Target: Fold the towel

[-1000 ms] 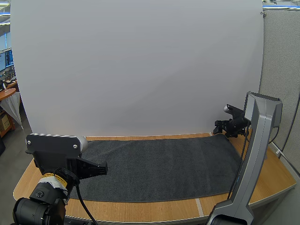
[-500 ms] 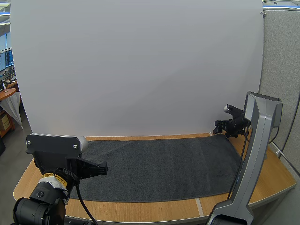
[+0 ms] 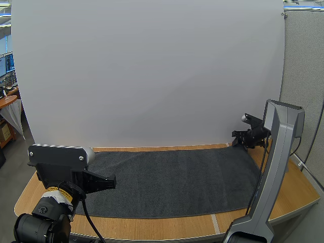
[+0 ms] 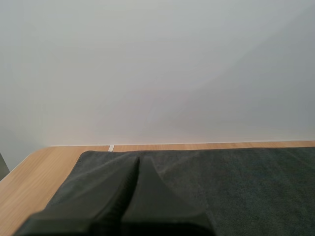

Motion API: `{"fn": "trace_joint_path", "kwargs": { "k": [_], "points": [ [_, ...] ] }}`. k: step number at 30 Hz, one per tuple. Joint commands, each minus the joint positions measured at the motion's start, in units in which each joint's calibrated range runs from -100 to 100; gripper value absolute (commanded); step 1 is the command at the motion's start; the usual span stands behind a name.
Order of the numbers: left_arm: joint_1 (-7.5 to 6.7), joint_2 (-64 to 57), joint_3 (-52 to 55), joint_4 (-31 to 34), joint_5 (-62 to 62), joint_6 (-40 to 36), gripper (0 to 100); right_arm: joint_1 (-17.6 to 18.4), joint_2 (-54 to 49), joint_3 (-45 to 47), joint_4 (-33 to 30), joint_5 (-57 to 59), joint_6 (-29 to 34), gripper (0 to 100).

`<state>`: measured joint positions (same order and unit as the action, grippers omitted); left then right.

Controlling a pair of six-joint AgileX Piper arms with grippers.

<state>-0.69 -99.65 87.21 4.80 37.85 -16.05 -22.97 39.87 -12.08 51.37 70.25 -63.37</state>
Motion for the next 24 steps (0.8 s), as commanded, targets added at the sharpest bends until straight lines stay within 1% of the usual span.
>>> {"fn": "trace_joint_path", "kwargs": {
  "k": [1, 7, 13, 15, 20, 24],
  "points": [
    [-0.03, -0.3, -0.4, 0.2, -0.6, 0.1, 0, -0.2, 0.1, 0.4, -0.6, -1.5, 0.8, 0],
    [-0.03, -0.3, -0.4, 0.2, -0.6, 0.1, 0, -0.3, -0.2, 0.4, -0.6, -2.0, 0.8, 0],
    [-0.03, -0.3, -0.4, 0.2, -0.6, 0.1, 0, -0.3, -2.7, 0.4, 0.5, -0.6, 0.8, 0],
    [-0.03, -0.3, -0.4, 0.2, -0.6, 0.1, 0, -0.3, -4.3, 0.4, 0.9, 1.4, 0.8, 0],
    [-0.03, -0.3, -0.4, 0.2, -0.6, 0.1, 0, 0.0, -7.4, 0.4, 4.5, 5.9, 0.8, 0],
    [-0.03, -0.3, -0.4, 0.2, -0.6, 0.1, 0, 1.1, -9.2, 0.4, 4.5, 9.4, 0.8, 0]
  ]
}}
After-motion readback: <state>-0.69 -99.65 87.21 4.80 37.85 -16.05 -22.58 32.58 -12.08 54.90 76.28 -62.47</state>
